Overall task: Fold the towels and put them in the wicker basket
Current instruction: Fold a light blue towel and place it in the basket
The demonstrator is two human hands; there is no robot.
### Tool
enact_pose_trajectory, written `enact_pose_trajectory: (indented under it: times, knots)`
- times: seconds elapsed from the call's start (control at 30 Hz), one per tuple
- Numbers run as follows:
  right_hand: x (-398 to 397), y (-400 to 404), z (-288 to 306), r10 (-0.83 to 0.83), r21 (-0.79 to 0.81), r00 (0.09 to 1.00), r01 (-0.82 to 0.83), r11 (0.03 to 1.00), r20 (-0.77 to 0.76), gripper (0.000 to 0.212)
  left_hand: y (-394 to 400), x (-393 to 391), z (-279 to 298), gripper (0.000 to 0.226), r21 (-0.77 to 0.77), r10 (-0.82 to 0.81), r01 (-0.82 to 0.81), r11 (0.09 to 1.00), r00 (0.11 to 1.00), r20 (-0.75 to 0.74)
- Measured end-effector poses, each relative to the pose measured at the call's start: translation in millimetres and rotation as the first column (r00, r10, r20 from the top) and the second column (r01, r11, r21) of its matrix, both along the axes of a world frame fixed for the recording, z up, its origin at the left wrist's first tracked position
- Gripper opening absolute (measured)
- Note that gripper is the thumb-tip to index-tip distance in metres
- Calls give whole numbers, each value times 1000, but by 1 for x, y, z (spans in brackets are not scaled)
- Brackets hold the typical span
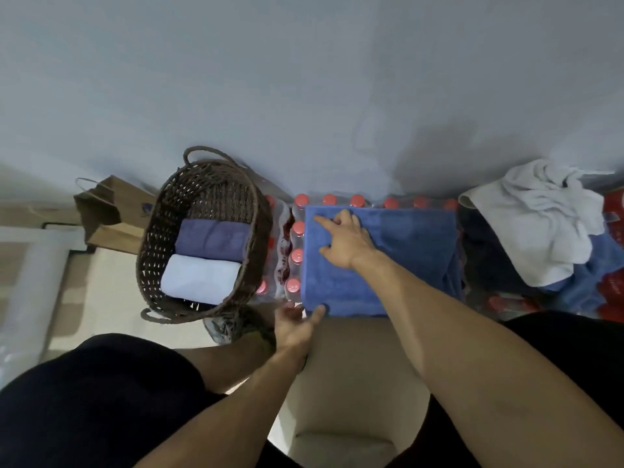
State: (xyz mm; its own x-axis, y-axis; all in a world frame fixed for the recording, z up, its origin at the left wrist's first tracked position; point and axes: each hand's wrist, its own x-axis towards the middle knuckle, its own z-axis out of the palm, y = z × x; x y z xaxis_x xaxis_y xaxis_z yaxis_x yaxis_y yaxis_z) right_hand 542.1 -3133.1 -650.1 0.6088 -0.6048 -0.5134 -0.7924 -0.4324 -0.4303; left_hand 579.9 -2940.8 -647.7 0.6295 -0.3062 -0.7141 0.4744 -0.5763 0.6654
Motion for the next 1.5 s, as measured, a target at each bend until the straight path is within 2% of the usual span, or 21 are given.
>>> enact_pose_trajectory:
  times: [0.17, 0.3, 0.4, 0.47, 0.57, 0.67, 0.73, 0.8, 0.87, 0.9, 0.93, 0.97, 1.0, 1.07, 1.1, 1.17, 1.23, 1.3, 1.33, 1.37, 1.5]
  knots:
    - [-4, -5, 2, -7, 80, 1000, 6, 997, 6, 70, 12, 19, -16, 18, 10, -192, 193, 981, 979, -64]
    - [-2, -7, 3, -22, 76, 1000, 23, 997, -9, 71, 20, 13, -13, 18, 70, -389, 406, 911, 905, -173]
    - [3, -8, 4, -19, 66, 999, 22, 998, -44, 71, 29, 18, -8, 30, 210, -498, 501, 839, 864, -72]
    - [7, -7, 5, -4, 41, 997, 7, 999, -77, 71, 35, 23, -1, 33, 256, -507, 515, 818, 856, -102]
    - [12, -2, 6, 25, -14, 991, -27, 1000, -128, 73, 41, 31, 13, 19, 263, -428, 482, 836, 872, -238]
    - [13, -2, 8, 43, 11, 991, -41, 999, -127, 77, 42, 33, 23, 6, 213, -370, 447, 869, 873, -318]
    - [6, -7, 10, -2, 100, 998, 8, 995, -64, 80, 42, 33, 25, 6, 252, -391, 474, 844, 864, -317]
    - [-5, -9, 11, -122, 220, 990, 103, 970, 77, 78, 38, 36, 21, 12, 327, -480, 559, 762, 826, -294]
    - [-17, -4, 15, -325, 325, 901, 227, 918, 286, 71, 29, 41, 19, 20, 485, -700, 696, 529, 681, -214]
    - [-23, -1, 19, -426, 344, 815, 300, 890, 392, 66, 23, 42, 20, 24, 584, -810, 711, 392, 568, -147]
    - [-30, 1, 23, -497, 331, 724, 376, 865, 478, 60, 13, 41, 23, 25, 643, -879, 697, 318, 471, -75]
    - [-38, 2, 26, -538, 297, 651, 451, 842, 535, 53, 1, 35, 28, 22, 651, -909, 687, 324, 417, 13]
    - [-47, 4, 30, -558, 241, 604, 526, 816, 569, 46, -13, 27, 35, 16, 610, -913, 697, 378, 390, 121]
    - [-69, 7, 35, -579, 89, 566, 666, 740, 587, 34, -41, 10, 46, 10, 449, -859, 742, 497, 346, 378]
    - [-83, 12, 37, -606, 35, 550, 724, 689, 575, 28, -54, 2, 49, 13, 384, -830, 781, 493, 289, 478]
    - [-113, 27, 36, -669, -17, 506, 804, 595, 544, 20, -82, -12, 52, 29, 328, -799, 871, 367, 114, 590]
    - [-149, 46, 28, -762, -23, 445, 870, 493, 470, 17, -110, -28, 50, 38, 311, -778, 923, 227, -20, 628]
    - [-182, 65, 19, -862, 0, 326, 935, 354, 387, 18, -136, -48, 47, 40, 317, -762, 939, 136, -105, 639]
    - [-194, 73, 16, -886, 22, 300, 944, 329, 354, 19, -147, -59, 44, 43, 328, -766, 940, 94, -142, 626]
    - [-203, 80, 12, -893, 71, 295, 939, 338, 341, 19, -158, -69, 41, 48, 348, -779, 936, 51, -181, 601]
    - [-210, 89, 8, -858, 222, 405, 847, 482, 316, 18, -187, -85, 25, 67, 497, -807, 863, -86, -353, 473]
